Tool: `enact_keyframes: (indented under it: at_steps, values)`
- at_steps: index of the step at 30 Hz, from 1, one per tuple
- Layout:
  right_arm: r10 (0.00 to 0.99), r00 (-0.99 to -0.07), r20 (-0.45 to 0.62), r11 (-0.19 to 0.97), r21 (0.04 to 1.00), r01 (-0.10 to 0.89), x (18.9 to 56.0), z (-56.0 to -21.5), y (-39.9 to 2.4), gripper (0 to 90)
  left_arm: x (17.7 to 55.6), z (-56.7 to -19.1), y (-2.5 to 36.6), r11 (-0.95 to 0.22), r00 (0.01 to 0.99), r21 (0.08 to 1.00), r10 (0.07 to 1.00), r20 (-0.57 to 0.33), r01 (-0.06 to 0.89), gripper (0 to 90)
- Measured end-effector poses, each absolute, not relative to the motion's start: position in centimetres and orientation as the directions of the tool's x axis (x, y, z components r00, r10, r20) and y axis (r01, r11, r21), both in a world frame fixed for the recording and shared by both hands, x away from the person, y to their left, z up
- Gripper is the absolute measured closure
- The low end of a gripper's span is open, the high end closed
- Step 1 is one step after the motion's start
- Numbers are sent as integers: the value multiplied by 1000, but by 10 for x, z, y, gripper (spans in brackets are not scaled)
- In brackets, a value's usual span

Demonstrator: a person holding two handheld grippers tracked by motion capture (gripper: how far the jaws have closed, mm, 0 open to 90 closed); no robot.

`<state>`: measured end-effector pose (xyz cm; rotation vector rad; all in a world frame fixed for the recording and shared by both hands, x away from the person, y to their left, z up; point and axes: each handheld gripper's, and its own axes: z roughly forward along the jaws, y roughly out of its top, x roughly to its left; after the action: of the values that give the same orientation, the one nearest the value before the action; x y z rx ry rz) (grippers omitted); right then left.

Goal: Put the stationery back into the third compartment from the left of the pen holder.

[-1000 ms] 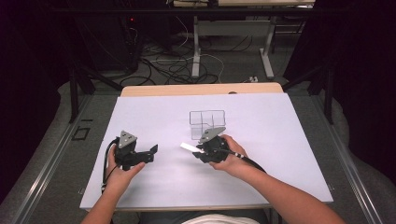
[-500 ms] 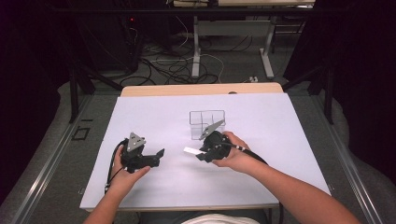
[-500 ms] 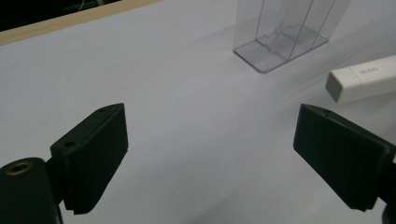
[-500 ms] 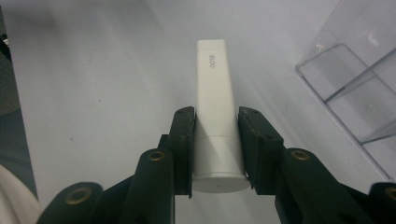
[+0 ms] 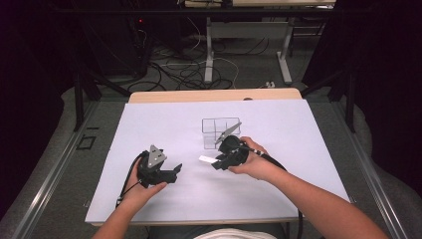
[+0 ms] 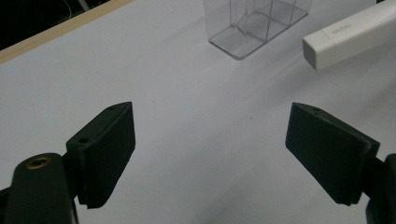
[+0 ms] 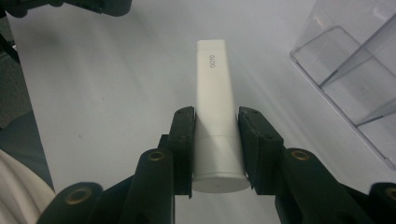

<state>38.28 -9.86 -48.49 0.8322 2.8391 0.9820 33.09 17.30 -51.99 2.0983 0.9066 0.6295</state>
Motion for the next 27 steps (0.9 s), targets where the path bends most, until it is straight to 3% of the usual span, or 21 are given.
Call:
enact_keyframes:
  at_steps: [22, 27]
  values:
    - [516, -820, 248, 664, 489, 565, 390, -478, -108, 669, 319, -510, 140, -551, 721, 783, 663, 202, 288, 164]
    - [531, -807, 258, 656, 477, 585, 392, -478, -112, 669, 318, -508, 130, -580, 758, 765, 622, 195, 279, 211]
